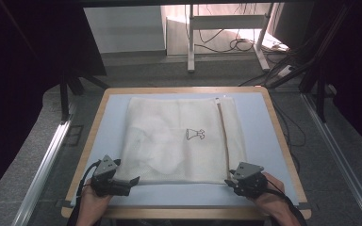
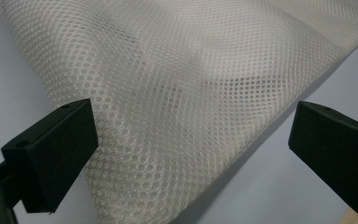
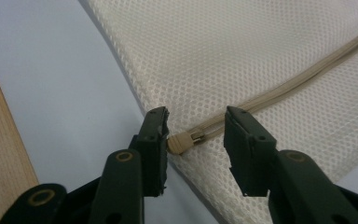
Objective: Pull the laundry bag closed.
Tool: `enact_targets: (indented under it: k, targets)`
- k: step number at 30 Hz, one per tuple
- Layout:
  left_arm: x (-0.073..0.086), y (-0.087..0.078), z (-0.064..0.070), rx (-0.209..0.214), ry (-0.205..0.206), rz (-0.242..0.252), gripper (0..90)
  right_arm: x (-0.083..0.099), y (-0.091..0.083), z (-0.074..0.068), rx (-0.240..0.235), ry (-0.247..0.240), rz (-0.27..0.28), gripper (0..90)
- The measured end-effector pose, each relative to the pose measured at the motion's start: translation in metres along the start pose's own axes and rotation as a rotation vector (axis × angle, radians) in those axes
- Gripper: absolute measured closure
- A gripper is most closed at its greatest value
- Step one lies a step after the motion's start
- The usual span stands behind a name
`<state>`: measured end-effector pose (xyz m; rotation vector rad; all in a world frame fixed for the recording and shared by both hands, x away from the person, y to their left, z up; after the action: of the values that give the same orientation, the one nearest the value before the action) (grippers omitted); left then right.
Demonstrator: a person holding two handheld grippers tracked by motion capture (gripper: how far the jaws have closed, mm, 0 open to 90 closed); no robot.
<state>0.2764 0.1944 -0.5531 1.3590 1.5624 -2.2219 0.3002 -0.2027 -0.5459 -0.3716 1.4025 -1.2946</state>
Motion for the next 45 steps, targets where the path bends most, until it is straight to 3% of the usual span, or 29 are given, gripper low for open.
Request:
enact_targets:
  k: [10,21,32,40,45]
  targets:
    - [0.000,0.000,0.000,0.000,0.000,-0.001,1.0,0.000,-0.001,0.003,-0.012,0.033,0.001,74.3]
    - [0.000,0.001,0.000,-0.001,-0.012,-0.012,1.5,-0.001,0.006,0.003,-0.024,0.018,-0.034,84.8]
    - [-0.004,0.010,0.006,0.004,-0.027,-0.033,1.4,0.000,0.006,0.005,-0.036,0.031,-0.032,85.2]
    - [-0.013,0.010,0.013,0.017,-0.024,-0.019,2.7,0.000,0.005,0.005,-0.037,0.031,-0.030,84.9]
    - [-0.019,0.008,0.016,0.001,-0.009,-0.004,6.6,0.000,0.005,0.006,-0.036,0.040,-0.032,84.2]
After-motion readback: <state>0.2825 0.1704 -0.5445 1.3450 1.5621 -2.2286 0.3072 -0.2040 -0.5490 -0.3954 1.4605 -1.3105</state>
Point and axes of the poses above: each handheld gripper's, and its own axes: y roughly forward along the jaws, x roughly out of its underside, z roughly to its right, the point moved 6 cm from there along y, roughly forward along the jaws, and after that the axes turned 9 degrees about -z, right-handed, at the moved point
